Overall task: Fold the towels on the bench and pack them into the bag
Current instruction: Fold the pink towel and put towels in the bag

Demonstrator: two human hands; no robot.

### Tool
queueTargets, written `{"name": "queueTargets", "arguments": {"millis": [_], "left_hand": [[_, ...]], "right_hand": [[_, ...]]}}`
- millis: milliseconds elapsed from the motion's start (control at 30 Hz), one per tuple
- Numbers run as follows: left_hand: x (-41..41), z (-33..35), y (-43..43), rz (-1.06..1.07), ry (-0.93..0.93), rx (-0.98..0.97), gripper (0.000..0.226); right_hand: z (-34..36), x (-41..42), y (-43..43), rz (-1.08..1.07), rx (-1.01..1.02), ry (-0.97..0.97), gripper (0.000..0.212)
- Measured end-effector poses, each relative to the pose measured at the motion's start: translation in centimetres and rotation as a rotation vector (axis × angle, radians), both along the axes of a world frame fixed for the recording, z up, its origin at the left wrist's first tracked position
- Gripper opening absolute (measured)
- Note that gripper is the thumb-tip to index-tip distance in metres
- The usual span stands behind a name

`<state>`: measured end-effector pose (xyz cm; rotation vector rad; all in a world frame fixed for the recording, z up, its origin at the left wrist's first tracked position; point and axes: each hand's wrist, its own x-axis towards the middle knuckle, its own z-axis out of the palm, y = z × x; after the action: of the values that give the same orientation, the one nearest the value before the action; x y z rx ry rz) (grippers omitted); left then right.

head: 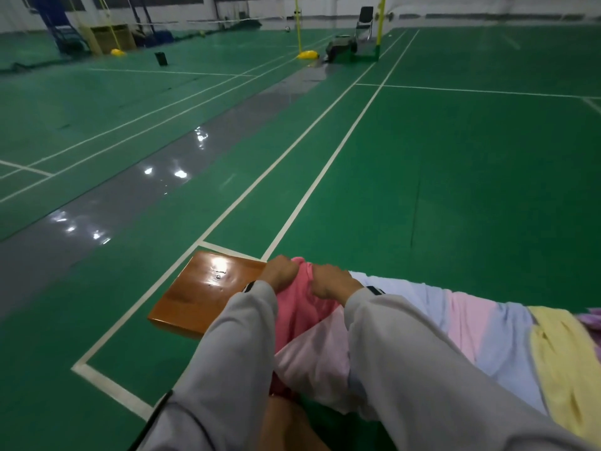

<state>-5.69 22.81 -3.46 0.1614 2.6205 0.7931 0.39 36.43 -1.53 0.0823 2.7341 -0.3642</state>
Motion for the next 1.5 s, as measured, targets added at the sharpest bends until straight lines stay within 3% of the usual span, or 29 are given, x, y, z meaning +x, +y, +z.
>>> {"name": "queueTargets", "arguments": {"millis": [100,267,400,500,567,633,700,800,833,867,933,1033,1133,1267,1400,1500], "left_hand": [[-1.8,-1.3,-0.2,0.109,0.011,0.201,0.052],[1.8,4.5,1.2,0.288,0.116,0.586,0.025],[2.8,9.6,1.7,0.351,0.174,0.815,0.025],[2.6,13.1,1.8,0.405,0.088,1.039,0.028],[2.7,15.6,1.8,0.4,0.024,1.23,0.027],[3.4,17.9,1.9,0.371,0.012,1.357,0.023],[3.7,19.2,1.6,0.297,0.045,1.373,0.023],[3.8,18.9,0.3,0.226,0.104,1.31,0.026],[3.9,18.5,-0.2,0.23,0.115,1.278,0.025],[4.2,18.2,-0.8,0.232,0.121,1.243,0.027],[5.0,17.5,-1.7,0.223,0.093,1.18,0.046],[5.4,16.1,-2.7,0.288,0.07,1.062,0.072],[5.1,15.3,-3.0,0.424,0.172,0.972,0.071],[4.9,15.8,-3.1,0.47,0.217,0.94,0.07],[4.7,16.1,-2.6,0.467,0.254,0.958,0.064],[4.8,16.2,-2.4,0.485,0.245,0.974,0.065]], "right_hand": [[-0.5,0.0,0.5,-0.035,-0.081,-0.021,0.043],[0.4,0.8,0.8,-0.074,-0.215,-0.001,0.038],[0.4,0.7,1.0,-0.169,-0.4,0.067,0.059],[-0.5,0.6,1.2,-0.142,-0.524,0.113,0.074],[1.3,1.8,0.3,-0.333,-0.893,0.208,0.065],[2.1,2.0,-0.1,-0.543,-1.278,0.249,0.076],[2.2,1.4,0.1,-0.65,-1.492,0.077,0.086],[2.3,-0.1,0.8,-0.627,-1.64,0.016,0.081],[4.5,0.7,0.6,-0.603,-1.68,0.005,0.077],[6.5,1.6,0.4,-0.581,-1.724,-0.005,0.059],[9.3,2.1,0.6,-0.502,-1.699,0.024,0.025],[12.2,2.2,1.5,-0.462,-1.634,0.096,0.032],[13.8,2.4,2.0,-0.464,-1.615,0.077,0.011],[14.6,1.9,2.8,-0.608,-1.556,0.171,0.021],[14.8,1.5,5.0,-0.68,-1.589,0.315,0.012],[14.9,1.2,6.0,-0.754,-1.526,0.432,0.034]]}}
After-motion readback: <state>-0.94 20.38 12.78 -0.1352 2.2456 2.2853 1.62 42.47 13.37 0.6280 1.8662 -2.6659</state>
